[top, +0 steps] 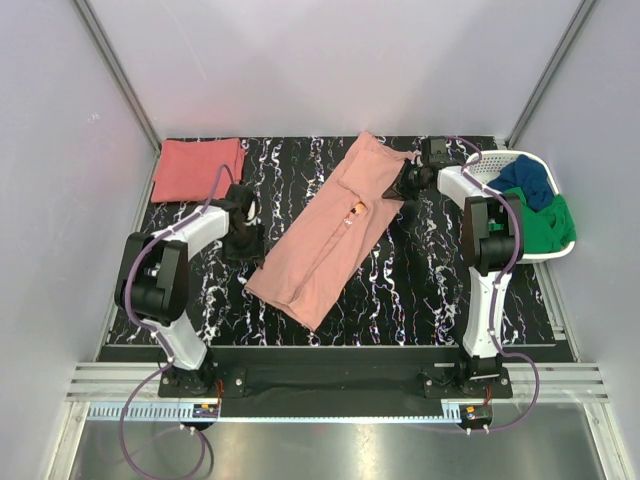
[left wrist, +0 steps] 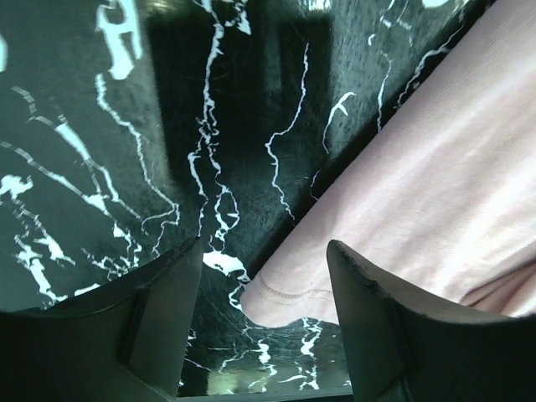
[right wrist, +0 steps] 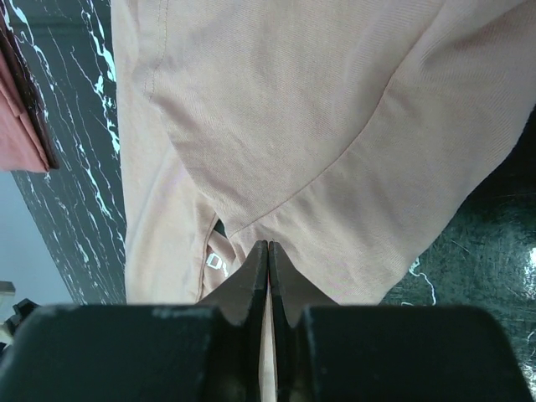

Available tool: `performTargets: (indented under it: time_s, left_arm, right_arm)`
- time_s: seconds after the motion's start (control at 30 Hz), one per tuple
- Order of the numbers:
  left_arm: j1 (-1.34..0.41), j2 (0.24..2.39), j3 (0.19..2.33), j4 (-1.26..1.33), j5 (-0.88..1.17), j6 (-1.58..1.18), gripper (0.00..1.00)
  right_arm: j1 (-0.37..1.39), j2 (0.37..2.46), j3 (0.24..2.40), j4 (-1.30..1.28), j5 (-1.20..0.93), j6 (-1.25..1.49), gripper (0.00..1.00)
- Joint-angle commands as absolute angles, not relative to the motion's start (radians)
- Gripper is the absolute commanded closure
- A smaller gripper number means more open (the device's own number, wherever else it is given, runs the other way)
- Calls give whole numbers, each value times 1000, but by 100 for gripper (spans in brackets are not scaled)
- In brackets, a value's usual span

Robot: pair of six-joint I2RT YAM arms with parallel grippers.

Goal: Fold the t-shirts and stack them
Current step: Fold the tshirt

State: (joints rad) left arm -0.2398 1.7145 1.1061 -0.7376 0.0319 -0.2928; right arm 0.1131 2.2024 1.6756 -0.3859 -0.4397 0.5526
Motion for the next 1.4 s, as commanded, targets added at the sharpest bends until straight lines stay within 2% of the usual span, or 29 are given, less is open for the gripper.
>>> performTargets:
  time_s: [0.0,0.2,0.33,0.37,0.47,0.73,1.0,1.17,1.37]
  left_arm:
    - [-227,1750,1112,-718,68,-222,34]
    - [-224,1802,1108,-723,112,-206,43]
    - [-224,1812,1111,-732,124,-227,74]
    - [-224,1815,1114,-741,124,-230,87]
    - [-224,1815,1108,-764,138,-258,100]
    - [-224,1701,962,-721,241,-350,100]
    - [-224,1654,893,-718,239,-414,100]
    - [-250,1582,818,-654,328,-514,100]
    - [-348,1437,717,-617,275,-684,100]
  right_arm:
    - [109,2134,1675,-362,-468,534,92]
    - [104,2111,1667,-391,-457,491,91]
    - [97,2092,1666,-403,-451,471,90]
    - [97,2091,1666,-402,-448,468,90]
    - [95,2094,1669,-416,-439,451,91]
    - [61,2132,1652,-446,-324,399,93]
    - [52,2232,1695,-413,-345,443,95]
    - [49,2322,1823,-462,-273,436,96]
    - [51,2399,1925,-480,-291,462,97]
